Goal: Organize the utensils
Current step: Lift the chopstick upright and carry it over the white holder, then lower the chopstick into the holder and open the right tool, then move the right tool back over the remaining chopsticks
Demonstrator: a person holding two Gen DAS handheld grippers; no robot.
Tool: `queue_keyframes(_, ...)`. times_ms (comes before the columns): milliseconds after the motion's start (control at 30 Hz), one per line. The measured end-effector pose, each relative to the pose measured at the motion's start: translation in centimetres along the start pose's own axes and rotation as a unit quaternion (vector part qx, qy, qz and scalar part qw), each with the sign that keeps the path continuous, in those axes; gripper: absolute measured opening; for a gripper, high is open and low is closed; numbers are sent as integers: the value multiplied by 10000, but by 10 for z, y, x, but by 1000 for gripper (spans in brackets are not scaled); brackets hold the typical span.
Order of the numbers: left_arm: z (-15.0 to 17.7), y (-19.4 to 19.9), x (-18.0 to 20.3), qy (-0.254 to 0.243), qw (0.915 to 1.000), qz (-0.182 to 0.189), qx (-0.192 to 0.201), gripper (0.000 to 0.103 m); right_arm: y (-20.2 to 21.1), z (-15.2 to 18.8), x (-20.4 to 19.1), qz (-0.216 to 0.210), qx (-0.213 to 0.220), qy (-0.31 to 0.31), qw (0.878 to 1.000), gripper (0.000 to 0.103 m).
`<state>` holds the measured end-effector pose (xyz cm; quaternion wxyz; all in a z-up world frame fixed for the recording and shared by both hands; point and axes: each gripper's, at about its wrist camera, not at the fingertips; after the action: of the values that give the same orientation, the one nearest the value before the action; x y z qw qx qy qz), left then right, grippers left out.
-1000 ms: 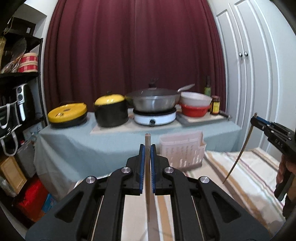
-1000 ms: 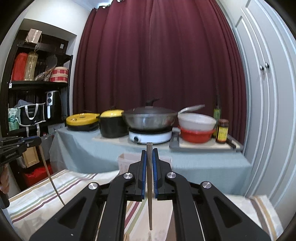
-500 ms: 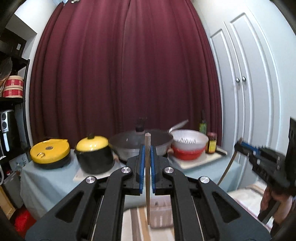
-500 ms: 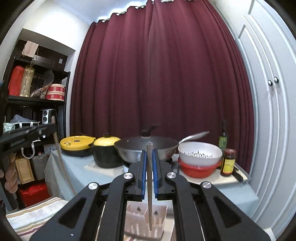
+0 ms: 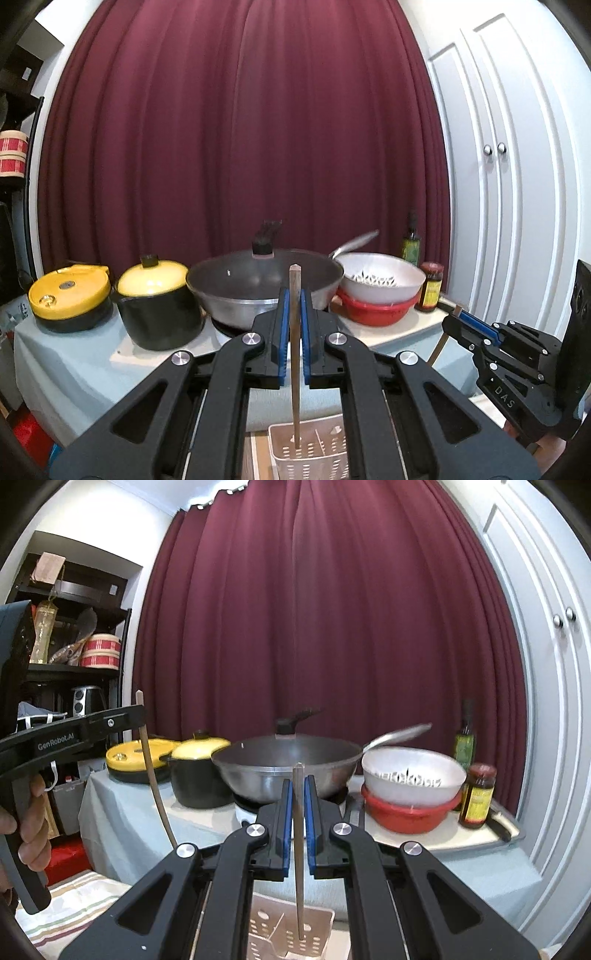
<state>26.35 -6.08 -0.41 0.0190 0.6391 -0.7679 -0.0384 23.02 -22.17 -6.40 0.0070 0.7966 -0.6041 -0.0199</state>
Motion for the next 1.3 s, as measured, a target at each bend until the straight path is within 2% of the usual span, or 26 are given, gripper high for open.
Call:
queue_keyframes(267, 45, -30, -5, 32, 9989, -194, -434, 7, -21, 36, 5, -5, -457, -99, 9989, 7)
queue_keyframes(333, 57, -35, -7, 100, 9980, -196, -587, 12, -23, 41, 5, -28, -569, -124, 9983, 7)
queue_keyframes(367, 60, -37, -9, 139, 9976, -194, -650, 18, -24, 43, 5, -10, -589, -127, 9982, 9)
queue_keyframes(400, 65, -38, -12, 190, 9970, -216, -716, 28, -23, 44, 5, 15, -609, -124, 9981, 12)
queue_keyframes(467, 70, -38, -16, 253, 9965, -218, -772, 41, -21, 47, 6, 53, -659, -158, 9977, 45)
queue_keyframes(500, 72, -36, -17, 265, 9963, -223, -790, 46, -19, 47, 6, 87, -641, -166, 9978, 51)
queue_keyframes(567, 76, -29, -17, 203, 9962, -222, -818, 51, -11, 46, 6, 140, -651, -109, 9977, 54)
queue_keyframes(600, 78, -22, -18, 143, 9962, -229, -831, 57, -6, 46, 5, 175, -678, -76, 9975, 54)
queue_keyframes(667, 81, -11, -19, 103, 9962, -249, -823, 62, 4, 45, 8, 218, -709, -97, 9972, 58)
queue_keyframes(867, 95, 41, -26, 184, 9955, -223, -902, 71, 49, 52, 10, 328, -899, -173, 9953, 59)
queue_keyframes(1133, 136, 122, -23, 212, 9924, -161, -1200, 72, 132, 82, -10, 419, -1261, -59, 9911, 59)
queue_keyframes(1300, 162, 163, -13, 88, 9902, -136, -1390, 72, 177, 107, -20, 441, -1444, -261, 9882, 59)
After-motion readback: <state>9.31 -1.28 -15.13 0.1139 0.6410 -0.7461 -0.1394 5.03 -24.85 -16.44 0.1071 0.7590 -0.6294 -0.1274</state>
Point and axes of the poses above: each gripper's, at about its wrist camera, not at the fingertips, and y roughly against the way its jaws point, x to its right, z to its underside, and after that the axes turned 4 degrees about x, right-handed
